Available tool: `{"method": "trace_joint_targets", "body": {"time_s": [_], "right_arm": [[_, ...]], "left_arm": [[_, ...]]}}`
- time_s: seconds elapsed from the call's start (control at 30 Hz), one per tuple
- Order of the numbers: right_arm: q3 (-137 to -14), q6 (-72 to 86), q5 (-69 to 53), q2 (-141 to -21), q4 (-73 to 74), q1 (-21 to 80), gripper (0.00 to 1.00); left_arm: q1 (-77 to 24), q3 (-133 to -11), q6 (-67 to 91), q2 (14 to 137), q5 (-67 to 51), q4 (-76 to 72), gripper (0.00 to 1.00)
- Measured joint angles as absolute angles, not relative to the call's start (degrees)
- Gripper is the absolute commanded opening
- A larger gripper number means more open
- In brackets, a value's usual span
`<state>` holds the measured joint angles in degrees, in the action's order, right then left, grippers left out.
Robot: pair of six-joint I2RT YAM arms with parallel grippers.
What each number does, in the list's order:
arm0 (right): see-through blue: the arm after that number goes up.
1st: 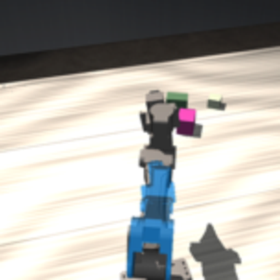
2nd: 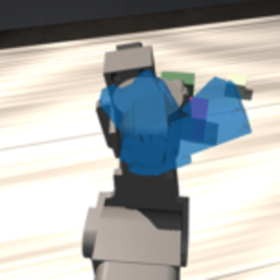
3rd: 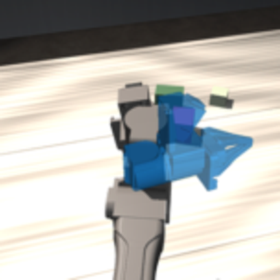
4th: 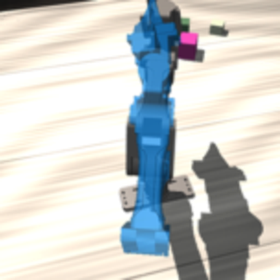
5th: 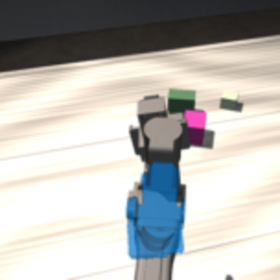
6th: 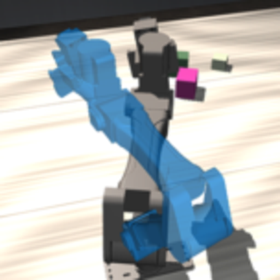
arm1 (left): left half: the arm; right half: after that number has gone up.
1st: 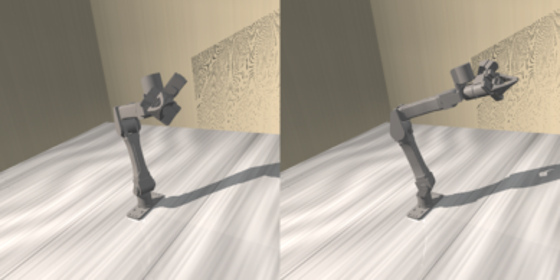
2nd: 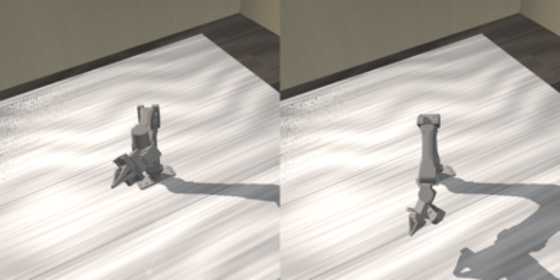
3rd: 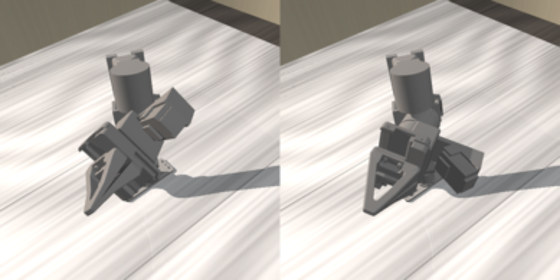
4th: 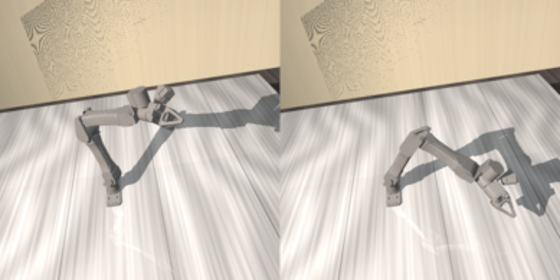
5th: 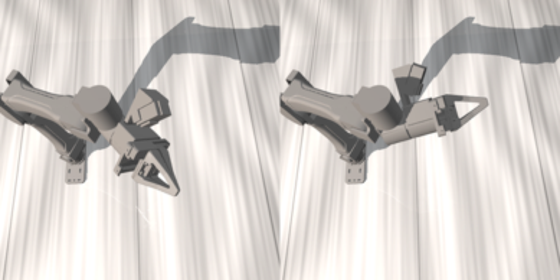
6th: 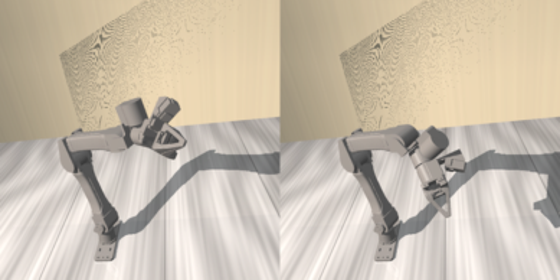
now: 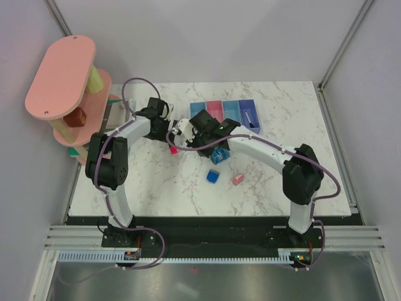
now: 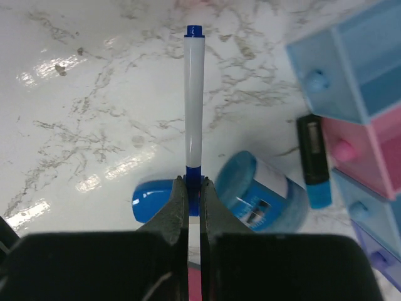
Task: Sort the stationery into containers
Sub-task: Pick up the pen from the center of the board, then place the pen in the storage box, then pick up the pen from the center of the board.
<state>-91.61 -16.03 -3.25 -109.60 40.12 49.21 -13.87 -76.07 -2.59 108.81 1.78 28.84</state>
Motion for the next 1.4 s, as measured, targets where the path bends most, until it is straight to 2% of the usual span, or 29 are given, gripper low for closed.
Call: {"method": "trace_joint_targets", "body": {"time_s": [0.33,0.57,0.77,0.83,1.07,1.1,1.17,1.2,1.37,1.4], "right_arm": [[-91.2,-19.7,-0.8,-100.07,39.88,40.1,0.0],[-90.3,-22.0,0.75,-98.78,38.89,33.28,0.0],[-90.11,-24.18,0.56,-99.44,35.29,23.64,0.0],[-90.87,-24.34,-0.36,-101.03,34.22,20.67,0.0],[-94.8,-24.29,-3.44,-110.91,31.66,17.15,0.0],[-95.31,-24.29,-4.05,-112.29,31.53,17.32,0.0],[-95.96,-24.27,-4.78,-114.1,31.05,17.54,0.0],[-96.47,-24.27,-5.41,-115.15,30.79,17.56,0.0],[-98.32,-23.7,-7.03,-118.21,29.85,16.67,0.0],[-98.67,-23.55,-7.27,-118.65,29.56,16.29,0.0]], "left_arm": [[-14.02,-80.31,-1.63,112.2,0.56,30.22,0.97],[-14.63,-82.61,0.64,112.9,-3.05,33.78,0.97],[-16.67,-82.94,1.15,113.43,-4.25,35.7,0.97],[-17.67,-83.2,1.17,114.43,-4.21,35.97,0.94],[-20.01,-84.84,1.13,117.14,-2.2,36.95,0.69],[-20.01,-85.17,1.08,117.43,-1.65,37.12,0.6],[-19.99,-85.52,1.15,117.64,-1.23,37.41,0.52],[-19.84,-85.56,1.02,117.78,-0.86,37.39,0.44],[-19.62,-85.84,0.95,117.99,0.03,37.69,0.18],[-19.68,-85.91,0.86,117.99,-0.12,37.78,0.07]]}}
